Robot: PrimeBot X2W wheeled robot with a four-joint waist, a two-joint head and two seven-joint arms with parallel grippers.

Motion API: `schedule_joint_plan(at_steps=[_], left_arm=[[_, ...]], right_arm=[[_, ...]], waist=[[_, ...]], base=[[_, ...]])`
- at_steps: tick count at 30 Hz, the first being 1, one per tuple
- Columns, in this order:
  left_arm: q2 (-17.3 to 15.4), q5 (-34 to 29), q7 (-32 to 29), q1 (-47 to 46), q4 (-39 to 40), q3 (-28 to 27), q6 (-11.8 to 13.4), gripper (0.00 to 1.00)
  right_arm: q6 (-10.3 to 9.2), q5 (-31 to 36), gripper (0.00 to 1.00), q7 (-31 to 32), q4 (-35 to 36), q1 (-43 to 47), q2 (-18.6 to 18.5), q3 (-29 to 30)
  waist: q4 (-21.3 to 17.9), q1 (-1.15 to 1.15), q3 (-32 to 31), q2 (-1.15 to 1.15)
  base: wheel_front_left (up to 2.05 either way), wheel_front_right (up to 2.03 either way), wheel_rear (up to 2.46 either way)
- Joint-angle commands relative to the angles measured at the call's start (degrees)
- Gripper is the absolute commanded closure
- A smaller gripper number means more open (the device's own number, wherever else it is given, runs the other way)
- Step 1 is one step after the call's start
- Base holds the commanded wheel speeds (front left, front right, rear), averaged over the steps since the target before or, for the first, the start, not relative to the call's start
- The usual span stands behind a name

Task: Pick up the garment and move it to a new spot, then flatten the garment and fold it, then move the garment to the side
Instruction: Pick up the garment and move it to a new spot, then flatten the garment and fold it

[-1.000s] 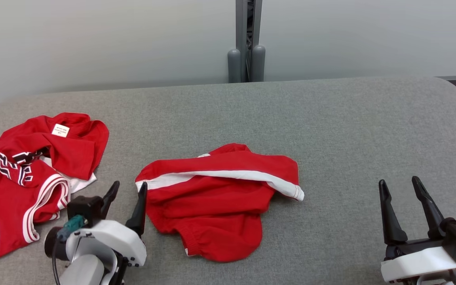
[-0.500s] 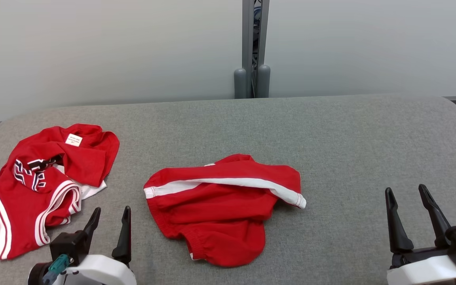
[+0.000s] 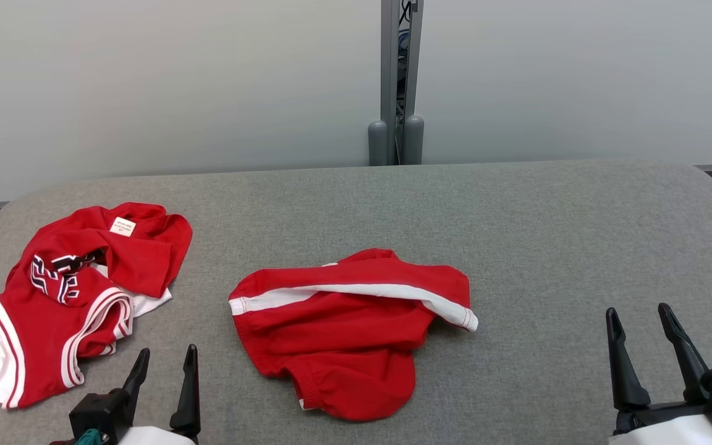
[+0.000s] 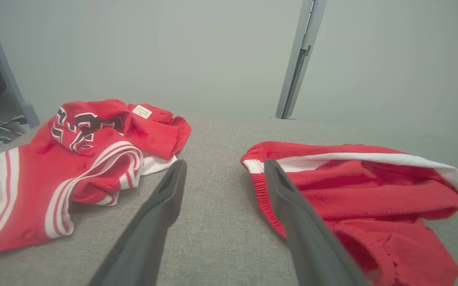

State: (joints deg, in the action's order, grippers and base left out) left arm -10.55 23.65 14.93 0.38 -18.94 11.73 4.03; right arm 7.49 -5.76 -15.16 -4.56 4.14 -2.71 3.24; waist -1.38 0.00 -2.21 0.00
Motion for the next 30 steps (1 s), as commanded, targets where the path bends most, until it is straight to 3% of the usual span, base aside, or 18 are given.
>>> schedule_joint_plan(at_steps=[1, 18, 30], left_arm=[[-0.2, -0.4, 0.3, 0.4, 0.3, -0.4, -0.1, 0.00], [1.0, -1.9, 0.1, 1.5, 0.2, -1.7, -1.2, 0.00], [1.7, 1.0, -6.1, -4.8, -4.1, 0.0, -3.7, 0.00]], right_arm=[[0.01, -0.3, 0.00, -0.1, 0.2, 0.4, -0.3, 0.1], [0.01, -1.0, 0.00, -0.1, -1.0, -0.3, -0.3, -0.7], [0.01, -0.4, 0.00, -0.1, -1.9, -1.5, -0.3, -1.6]], waist=[[0.0, 0.00, 0.0, 0.00], [0.0, 0.00, 0.6, 0.00], [0.3, 0.00, 1.7, 0.00]], base=[[0.00, 0.00, 0.00], [0.00, 0.00, 0.00], [0.00, 0.00, 0.00]])
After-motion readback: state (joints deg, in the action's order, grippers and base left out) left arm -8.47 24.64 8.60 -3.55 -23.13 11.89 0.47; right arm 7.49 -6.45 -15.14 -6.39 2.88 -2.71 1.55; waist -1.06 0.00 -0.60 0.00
